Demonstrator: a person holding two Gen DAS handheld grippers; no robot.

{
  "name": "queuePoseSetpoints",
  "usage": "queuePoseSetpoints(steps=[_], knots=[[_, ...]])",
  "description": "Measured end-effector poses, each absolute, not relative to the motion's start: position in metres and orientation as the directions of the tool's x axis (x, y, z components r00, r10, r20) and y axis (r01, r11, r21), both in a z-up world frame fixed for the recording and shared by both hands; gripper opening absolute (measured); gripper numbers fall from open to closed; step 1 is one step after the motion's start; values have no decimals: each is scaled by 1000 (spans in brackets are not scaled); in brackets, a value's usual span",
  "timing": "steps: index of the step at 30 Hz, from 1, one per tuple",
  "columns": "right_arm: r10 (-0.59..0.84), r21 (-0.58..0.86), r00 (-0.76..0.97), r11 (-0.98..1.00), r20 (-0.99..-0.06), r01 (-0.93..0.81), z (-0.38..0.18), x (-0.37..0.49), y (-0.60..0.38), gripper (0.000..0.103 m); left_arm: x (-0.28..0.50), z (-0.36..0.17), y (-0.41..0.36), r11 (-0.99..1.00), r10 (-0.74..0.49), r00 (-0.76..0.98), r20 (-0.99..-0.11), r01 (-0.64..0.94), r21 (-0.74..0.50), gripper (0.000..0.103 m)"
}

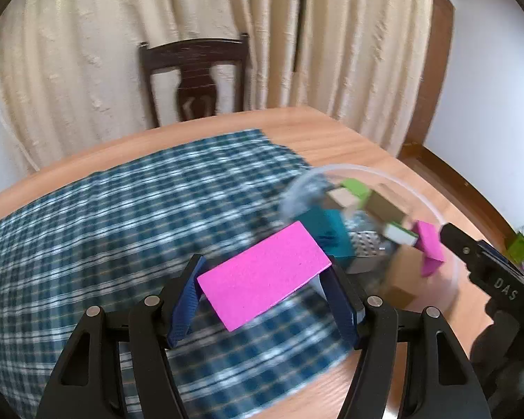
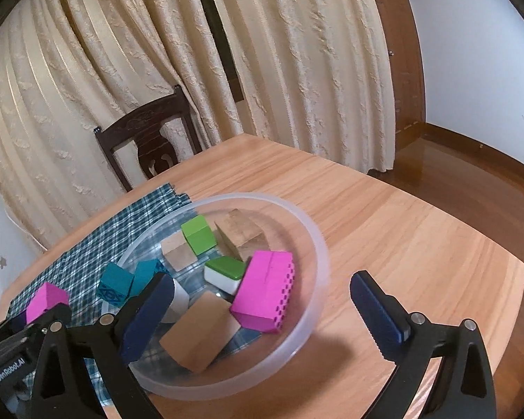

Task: Organize rigid objects
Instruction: 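Release the wooden plank into the bowl with the right tool while the left tool drops the magenta brick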

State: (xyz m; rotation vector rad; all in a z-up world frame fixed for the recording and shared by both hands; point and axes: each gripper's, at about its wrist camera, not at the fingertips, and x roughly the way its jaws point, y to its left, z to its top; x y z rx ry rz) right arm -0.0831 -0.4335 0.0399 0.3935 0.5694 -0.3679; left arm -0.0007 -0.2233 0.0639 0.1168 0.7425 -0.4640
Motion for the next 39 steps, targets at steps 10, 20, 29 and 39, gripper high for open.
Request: queuePoseSetpoints(steps=[10, 20, 29, 39], knots=[[-236, 267, 784, 851, -575, 452, 41, -89, -447, 103, -13, 64, -280, 806, -473, 577, -666, 589, -62, 67], [-248, 272, 779, 840, -577, 469, 40, -90, -452, 103, -20, 51, -300, 758, -507, 555, -660, 652, -33, 72], [-242, 258, 776, 850, -583, 459, 39, -89, -447, 103, -15, 52, -285, 784, -489, 564, -666, 619, -52, 84], [-288, 179, 760, 867, -583, 465, 41, -99, -435, 103, -12, 55, -259, 849, -406, 614, -677, 528, -30, 94]])
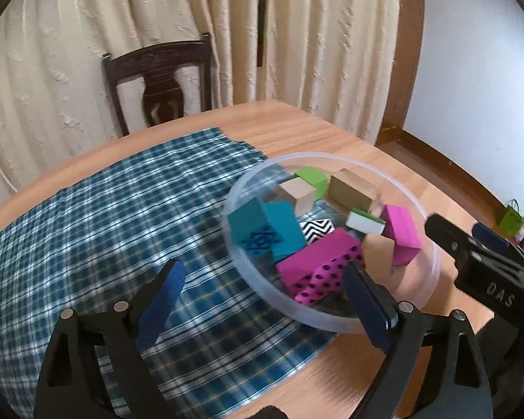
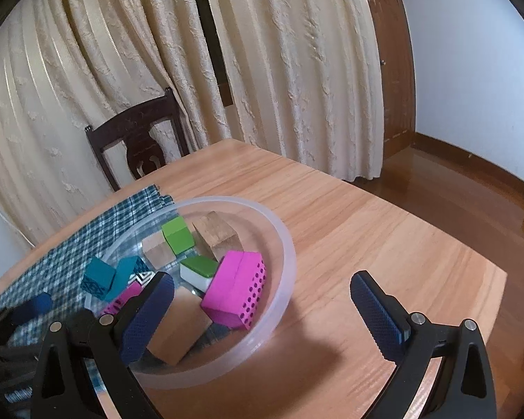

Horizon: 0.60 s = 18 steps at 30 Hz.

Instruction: Organize rigid objects

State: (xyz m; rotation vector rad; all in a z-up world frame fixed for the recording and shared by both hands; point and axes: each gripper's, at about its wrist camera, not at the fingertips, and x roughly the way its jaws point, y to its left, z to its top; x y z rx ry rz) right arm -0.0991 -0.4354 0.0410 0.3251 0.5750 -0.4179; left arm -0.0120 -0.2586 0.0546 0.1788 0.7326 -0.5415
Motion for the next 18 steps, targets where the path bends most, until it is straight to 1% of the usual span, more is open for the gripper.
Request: queuePoseSetpoints(steps=[6, 12, 16, 18], knots=[[-263, 154, 753, 888, -603, 434, 36, -108, -425, 103, -14, 56, -250, 868, -372, 630, -682, 497, -14, 95], [-255, 132, 757, 903, -602, 409, 38, -115, -412, 103, -19, 54, -251, 865, -368, 623, -691, 502, -8, 95], [-266, 99, 754, 911, -600, 401, 38, -114, -404, 103, -19, 53, -251, 880, -325, 644, -693, 474, 27, 102], [-259, 101, 752, 912, -606, 396, 36, -113, -404, 103, -20, 54, -250, 883, -309, 655, -690, 466, 47, 102]])
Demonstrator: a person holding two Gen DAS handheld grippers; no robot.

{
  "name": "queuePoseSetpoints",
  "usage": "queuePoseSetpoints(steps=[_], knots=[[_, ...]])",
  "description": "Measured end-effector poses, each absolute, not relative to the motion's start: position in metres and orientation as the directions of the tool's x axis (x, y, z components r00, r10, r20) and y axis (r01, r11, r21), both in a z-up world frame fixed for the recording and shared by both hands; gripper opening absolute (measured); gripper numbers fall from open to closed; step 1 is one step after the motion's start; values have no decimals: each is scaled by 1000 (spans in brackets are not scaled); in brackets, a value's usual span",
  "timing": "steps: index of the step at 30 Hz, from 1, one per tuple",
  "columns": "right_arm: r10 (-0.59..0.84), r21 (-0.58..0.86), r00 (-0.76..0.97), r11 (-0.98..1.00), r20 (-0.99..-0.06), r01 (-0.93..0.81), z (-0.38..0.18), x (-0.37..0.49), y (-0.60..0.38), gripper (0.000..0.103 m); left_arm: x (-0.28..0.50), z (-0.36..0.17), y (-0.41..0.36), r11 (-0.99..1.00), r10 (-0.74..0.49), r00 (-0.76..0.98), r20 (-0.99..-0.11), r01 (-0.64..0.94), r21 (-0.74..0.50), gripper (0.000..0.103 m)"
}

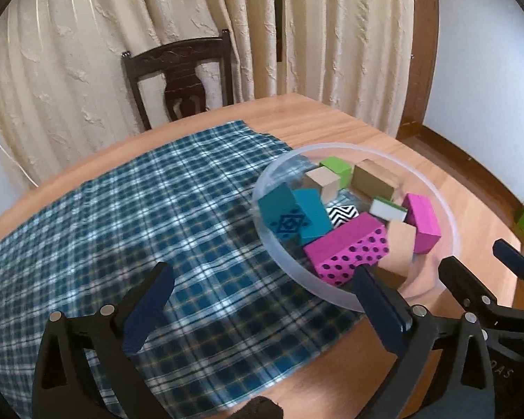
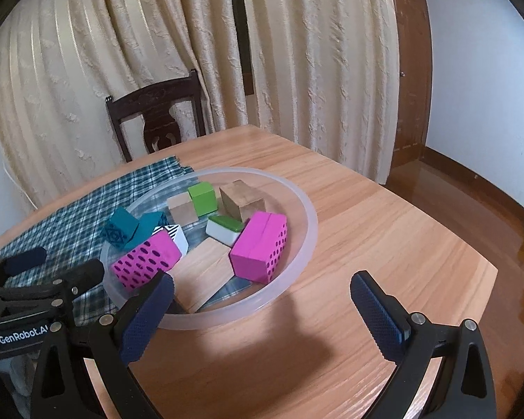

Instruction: Organize rigid objects

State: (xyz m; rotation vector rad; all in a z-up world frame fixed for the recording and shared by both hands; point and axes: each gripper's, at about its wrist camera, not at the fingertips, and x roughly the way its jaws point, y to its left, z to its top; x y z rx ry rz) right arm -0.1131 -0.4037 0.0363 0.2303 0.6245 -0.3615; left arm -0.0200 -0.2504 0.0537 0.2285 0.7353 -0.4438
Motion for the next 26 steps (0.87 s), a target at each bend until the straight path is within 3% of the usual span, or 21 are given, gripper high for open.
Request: queuePoseSetpoints(steps=[26], knots=[[-241, 110, 722, 909, -648, 402, 25, -108, -403, 103, -21, 53, -246, 885, -291, 675, -678, 460, 78, 103]])
